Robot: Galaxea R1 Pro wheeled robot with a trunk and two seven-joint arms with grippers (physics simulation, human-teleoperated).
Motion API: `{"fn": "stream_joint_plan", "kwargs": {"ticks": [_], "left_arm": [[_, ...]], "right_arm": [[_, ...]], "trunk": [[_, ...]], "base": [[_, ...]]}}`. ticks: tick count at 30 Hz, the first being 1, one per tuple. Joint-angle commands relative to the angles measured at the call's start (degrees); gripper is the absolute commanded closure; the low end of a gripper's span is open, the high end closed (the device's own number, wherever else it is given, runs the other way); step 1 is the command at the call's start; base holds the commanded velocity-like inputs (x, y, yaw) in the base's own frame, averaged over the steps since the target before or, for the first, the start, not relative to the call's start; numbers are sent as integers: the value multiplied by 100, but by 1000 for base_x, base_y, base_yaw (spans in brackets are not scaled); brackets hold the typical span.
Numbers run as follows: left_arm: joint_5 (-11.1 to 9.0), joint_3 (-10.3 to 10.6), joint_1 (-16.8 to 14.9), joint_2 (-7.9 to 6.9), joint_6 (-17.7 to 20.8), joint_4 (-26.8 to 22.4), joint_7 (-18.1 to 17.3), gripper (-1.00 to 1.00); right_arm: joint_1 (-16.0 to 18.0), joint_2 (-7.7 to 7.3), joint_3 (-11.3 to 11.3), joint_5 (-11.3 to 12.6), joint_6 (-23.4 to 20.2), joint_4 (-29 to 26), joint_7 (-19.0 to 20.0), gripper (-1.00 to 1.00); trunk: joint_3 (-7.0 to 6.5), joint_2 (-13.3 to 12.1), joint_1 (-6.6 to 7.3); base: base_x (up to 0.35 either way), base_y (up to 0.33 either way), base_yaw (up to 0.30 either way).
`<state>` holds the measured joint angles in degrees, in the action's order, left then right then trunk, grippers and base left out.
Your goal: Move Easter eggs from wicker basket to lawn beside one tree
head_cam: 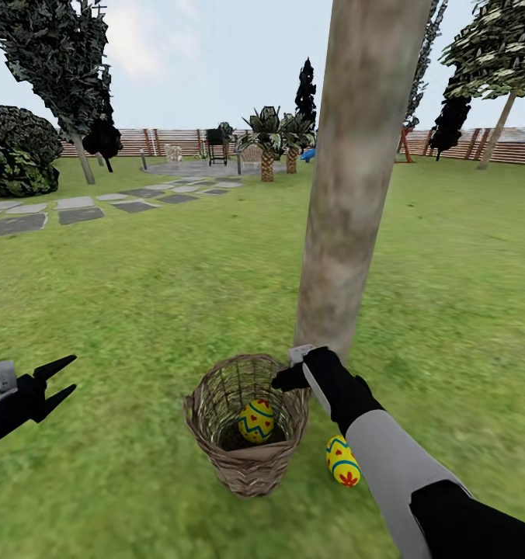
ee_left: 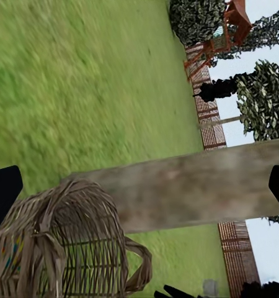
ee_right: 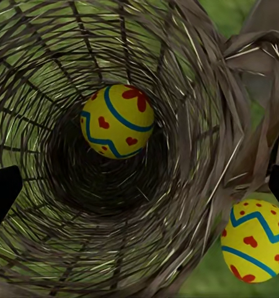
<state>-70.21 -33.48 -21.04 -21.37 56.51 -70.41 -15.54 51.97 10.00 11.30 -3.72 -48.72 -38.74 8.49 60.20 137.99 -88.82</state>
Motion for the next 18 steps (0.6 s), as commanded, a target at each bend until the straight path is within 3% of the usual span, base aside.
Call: {"fn": "stream_joint_plan", "kwargs": {"ticks": [1, 9, 18], "left_arm": [[43, -10, -5, 1, 27, 6, -46, -100], [51, -10, -5, 0, 35, 14, -50, -100], [43, -23, -5, 1, 27, 11, -48, -100]], "right_arm": [[3, 0, 3, -42, -24, -8, 44, -100], [3, 0, 15, -45, -24, -47, 91, -100], [6, 0, 56, -48, -24, -72, 91, -100]], "trunk": [[5, 2, 1], [5, 2, 1], [5, 2, 1]], "base": [[0, 0, 0], [0, 132, 0], [0, 17, 0]]}}
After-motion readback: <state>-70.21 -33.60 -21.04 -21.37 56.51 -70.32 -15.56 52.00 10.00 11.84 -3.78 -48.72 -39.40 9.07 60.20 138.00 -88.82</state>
